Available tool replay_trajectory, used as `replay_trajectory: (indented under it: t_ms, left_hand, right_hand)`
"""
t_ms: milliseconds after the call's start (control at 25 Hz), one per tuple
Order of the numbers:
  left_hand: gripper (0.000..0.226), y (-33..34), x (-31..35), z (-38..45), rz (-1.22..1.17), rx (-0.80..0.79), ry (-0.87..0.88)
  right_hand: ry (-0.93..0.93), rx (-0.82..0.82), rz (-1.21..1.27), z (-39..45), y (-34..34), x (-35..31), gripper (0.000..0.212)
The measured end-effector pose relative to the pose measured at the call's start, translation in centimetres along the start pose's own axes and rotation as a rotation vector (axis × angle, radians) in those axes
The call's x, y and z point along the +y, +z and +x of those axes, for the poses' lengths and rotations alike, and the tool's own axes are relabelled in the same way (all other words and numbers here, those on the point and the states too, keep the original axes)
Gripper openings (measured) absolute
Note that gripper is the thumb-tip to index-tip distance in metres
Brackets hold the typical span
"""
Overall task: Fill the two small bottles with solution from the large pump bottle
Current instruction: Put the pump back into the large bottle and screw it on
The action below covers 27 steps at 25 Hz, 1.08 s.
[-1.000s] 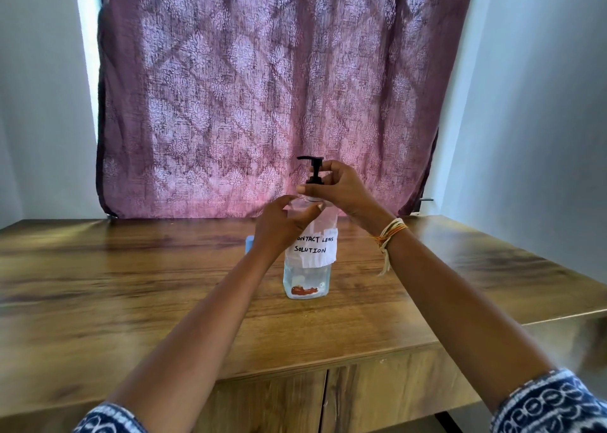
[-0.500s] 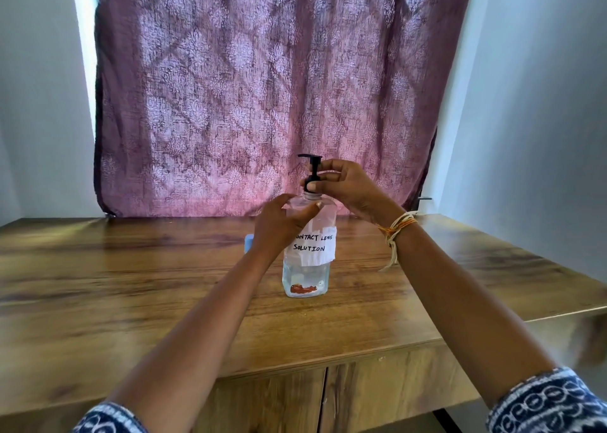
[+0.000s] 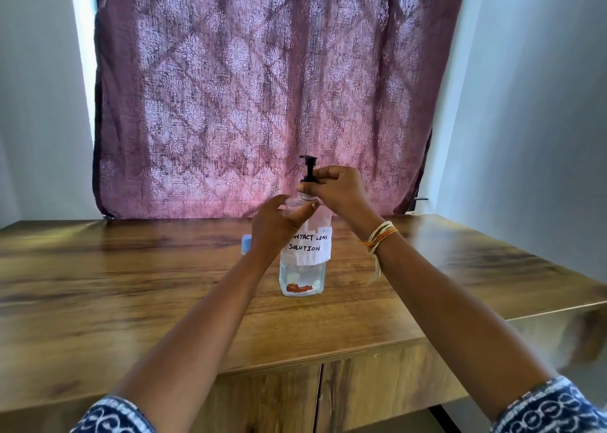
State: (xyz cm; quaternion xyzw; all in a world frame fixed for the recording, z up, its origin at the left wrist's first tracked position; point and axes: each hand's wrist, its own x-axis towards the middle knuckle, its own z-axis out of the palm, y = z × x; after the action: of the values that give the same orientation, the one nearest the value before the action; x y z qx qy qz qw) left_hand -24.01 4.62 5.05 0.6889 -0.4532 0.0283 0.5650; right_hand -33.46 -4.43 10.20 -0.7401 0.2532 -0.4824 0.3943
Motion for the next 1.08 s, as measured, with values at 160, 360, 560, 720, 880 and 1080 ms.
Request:
replay_trajectory:
  t_ms: [160,360,560,720,880,1080]
  left_hand:
    - [0.059,0.3,-0.2,-0.7,-0.069,-0.079,-0.031]
    - [0.063,0.8,-3.2,-4.2,-0.162,-0.271,-0.016]
    - [0.042,0.5,-5.2,-7.2,-0.179,-0.369,-0.160]
    - [0.046,1.1,-5.4,-6.3,-0.096,-0.447,-0.174]
    - [0.042,1.8,-6.3,-4.9,0.198,-0.537,-0.110]
    - [0.045,3.0,-7.9,-4.5,0.312,-0.486,-0.033]
  right_hand:
    - [0.006,-0.160,0.089,-1.8,-0.4,0.6,0.046]
    - [0.138,-0.328,0.312,-6.4,-1.0,4.7,0.035]
    - [0.003,-0.444,-0.025,-9.6,-0.4,7.7,0.044]
    - [0.048,-0.342,-0.175,-9.1,-0.8,9.4,0.053]
    - [0.072,-0.289,-0.241,-7.2,-2.1,10.4,0.066]
    - [0.140,-0.202,-0.242,-5.1,-3.3,11.4,0.055]
